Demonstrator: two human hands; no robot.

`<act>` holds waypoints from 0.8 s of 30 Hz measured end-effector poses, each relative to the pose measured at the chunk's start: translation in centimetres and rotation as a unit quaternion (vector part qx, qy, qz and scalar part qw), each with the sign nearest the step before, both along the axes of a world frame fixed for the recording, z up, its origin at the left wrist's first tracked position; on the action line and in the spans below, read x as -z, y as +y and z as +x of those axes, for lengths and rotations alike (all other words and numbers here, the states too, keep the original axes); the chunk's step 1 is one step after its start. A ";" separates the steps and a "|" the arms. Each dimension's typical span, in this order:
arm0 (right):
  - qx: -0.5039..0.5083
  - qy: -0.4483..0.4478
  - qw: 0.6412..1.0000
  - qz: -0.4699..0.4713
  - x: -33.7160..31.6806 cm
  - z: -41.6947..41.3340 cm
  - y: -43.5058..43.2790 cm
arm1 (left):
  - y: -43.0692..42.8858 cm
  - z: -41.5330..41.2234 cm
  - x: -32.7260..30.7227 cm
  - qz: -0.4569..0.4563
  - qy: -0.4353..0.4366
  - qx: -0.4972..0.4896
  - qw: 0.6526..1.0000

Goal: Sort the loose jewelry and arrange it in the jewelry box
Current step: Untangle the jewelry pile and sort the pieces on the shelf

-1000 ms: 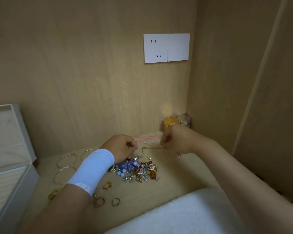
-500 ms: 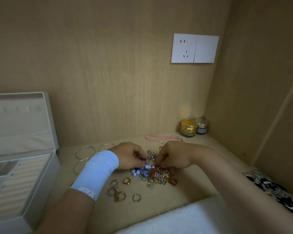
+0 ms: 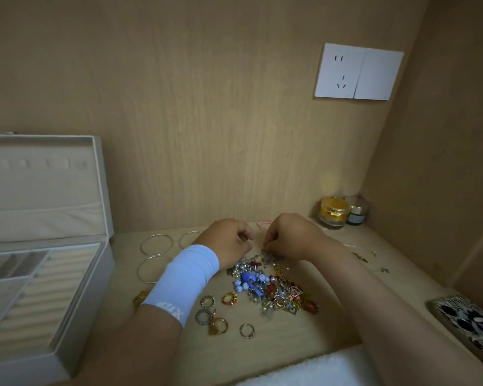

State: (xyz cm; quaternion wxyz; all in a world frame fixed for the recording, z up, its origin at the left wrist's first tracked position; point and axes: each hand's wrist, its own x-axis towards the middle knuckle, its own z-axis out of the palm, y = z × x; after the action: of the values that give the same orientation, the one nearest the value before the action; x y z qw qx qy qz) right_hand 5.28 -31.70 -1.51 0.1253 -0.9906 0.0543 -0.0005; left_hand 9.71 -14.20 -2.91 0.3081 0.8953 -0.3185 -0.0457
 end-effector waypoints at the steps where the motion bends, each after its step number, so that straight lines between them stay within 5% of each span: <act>1: -0.004 0.001 1.000 0.007 -0.1 0.0 -0.1 | -0.1 0.0 0.1 -0.002 0.000 -0.001 1.000; 9: -0.041 -0.018 0.967 0.250 -2.4 -0.9 -1.1 | -1.3 -0.1 0.4 -0.035 0.040 0.023 0.998; 15: -0.086 0.136 0.969 0.189 -3.1 -1.4 -1.2 | -1.9 0.3 0.3 0.051 0.017 0.036 0.998; 24: -0.023 0.037 0.956 0.292 -4.0 -1.9 -1.8 | -1.6 -0.3 -0.3 -0.056 0.149 0.074 0.984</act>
State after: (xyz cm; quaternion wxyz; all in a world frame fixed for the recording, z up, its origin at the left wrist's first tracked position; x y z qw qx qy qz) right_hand 3.37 -33.47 2.46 0.4067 -0.9113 0.0340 0.0550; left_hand 9.38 -15.84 -2.63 0.3979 0.8337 -0.3360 -0.1834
